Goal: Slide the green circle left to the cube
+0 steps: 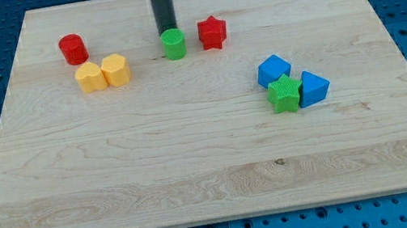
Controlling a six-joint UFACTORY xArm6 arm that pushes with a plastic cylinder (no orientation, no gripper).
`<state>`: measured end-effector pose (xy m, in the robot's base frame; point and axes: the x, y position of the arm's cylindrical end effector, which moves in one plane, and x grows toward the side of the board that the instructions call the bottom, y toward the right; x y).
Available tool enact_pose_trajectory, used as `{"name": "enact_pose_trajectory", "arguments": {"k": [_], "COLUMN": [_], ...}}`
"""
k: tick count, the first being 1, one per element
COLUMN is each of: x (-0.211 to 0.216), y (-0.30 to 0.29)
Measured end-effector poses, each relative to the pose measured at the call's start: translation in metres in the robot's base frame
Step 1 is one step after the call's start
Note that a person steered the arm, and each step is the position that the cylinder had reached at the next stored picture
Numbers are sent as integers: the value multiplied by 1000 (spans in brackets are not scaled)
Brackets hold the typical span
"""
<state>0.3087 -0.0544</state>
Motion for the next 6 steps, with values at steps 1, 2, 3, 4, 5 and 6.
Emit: {"name": "enact_pose_trajectory", "arguments": {"k": [1,2,3,4,5,6], "x": [2,17,36,58,77,84], "y": [-18,7,36,63,91,93]}}
